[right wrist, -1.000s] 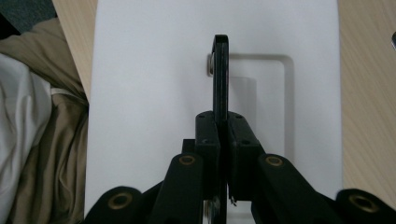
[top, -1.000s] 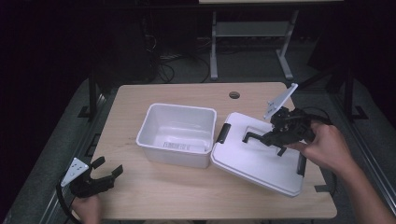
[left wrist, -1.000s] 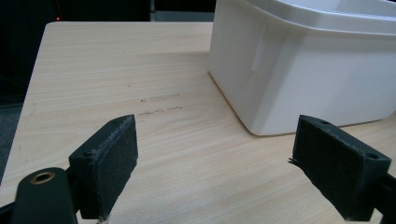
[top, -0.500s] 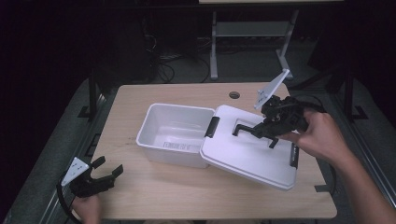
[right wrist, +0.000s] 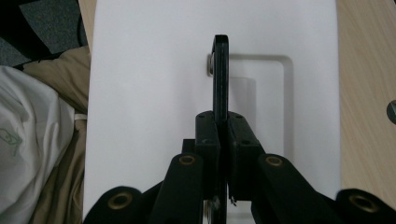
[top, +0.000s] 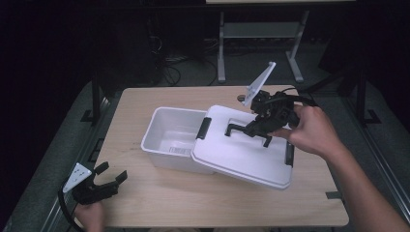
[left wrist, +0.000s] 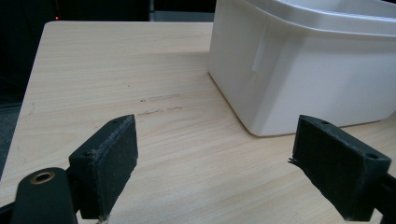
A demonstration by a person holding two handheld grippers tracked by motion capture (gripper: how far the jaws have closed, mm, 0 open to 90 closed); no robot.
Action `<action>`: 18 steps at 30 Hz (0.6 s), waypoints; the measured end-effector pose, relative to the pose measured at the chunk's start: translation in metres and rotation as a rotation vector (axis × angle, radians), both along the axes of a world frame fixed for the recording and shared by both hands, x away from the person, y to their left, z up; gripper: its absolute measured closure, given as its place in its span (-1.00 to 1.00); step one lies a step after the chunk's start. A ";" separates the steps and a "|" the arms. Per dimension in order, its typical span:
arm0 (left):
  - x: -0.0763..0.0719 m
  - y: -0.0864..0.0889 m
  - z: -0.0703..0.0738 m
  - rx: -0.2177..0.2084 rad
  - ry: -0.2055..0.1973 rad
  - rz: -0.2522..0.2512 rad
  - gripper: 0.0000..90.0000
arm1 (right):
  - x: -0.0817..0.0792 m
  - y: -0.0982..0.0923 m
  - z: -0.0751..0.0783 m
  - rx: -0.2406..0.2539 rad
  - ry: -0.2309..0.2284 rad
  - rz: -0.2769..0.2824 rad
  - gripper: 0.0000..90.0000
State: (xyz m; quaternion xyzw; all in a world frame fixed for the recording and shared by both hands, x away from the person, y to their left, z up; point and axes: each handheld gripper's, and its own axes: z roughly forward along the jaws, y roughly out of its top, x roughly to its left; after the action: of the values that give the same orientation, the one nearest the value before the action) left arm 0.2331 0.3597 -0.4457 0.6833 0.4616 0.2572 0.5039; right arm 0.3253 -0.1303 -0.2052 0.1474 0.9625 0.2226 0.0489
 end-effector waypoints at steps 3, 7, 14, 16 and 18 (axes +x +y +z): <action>0.000 0.000 0.000 -0.006 -0.002 0.004 -0.71 | 0.003 0.007 0.001 -0.002 0.001 0.011 0.88; 0.000 0.001 0.000 -0.007 -0.002 0.007 -0.71 | 0.007 0.018 0.003 -0.014 0.009 0.022 0.88; 0.000 0.000 0.000 -0.008 -0.004 0.006 -0.71 | 0.011 0.032 0.006 -0.002 0.007 0.033 0.88; 0.000 0.001 0.000 -0.009 -0.005 0.007 -0.71 | 0.012 0.036 0.007 -0.006 0.006 0.041 0.88; 0.000 0.001 0.000 -0.011 -0.005 0.007 -0.71 | 0.014 0.040 0.008 0.000 0.003 0.042 0.88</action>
State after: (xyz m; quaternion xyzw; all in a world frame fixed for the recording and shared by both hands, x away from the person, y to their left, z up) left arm 0.2326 0.3604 -0.4455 0.6783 0.4642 0.2582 0.5077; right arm 0.3391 -0.0902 -0.1973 0.1274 0.9655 0.2231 0.0426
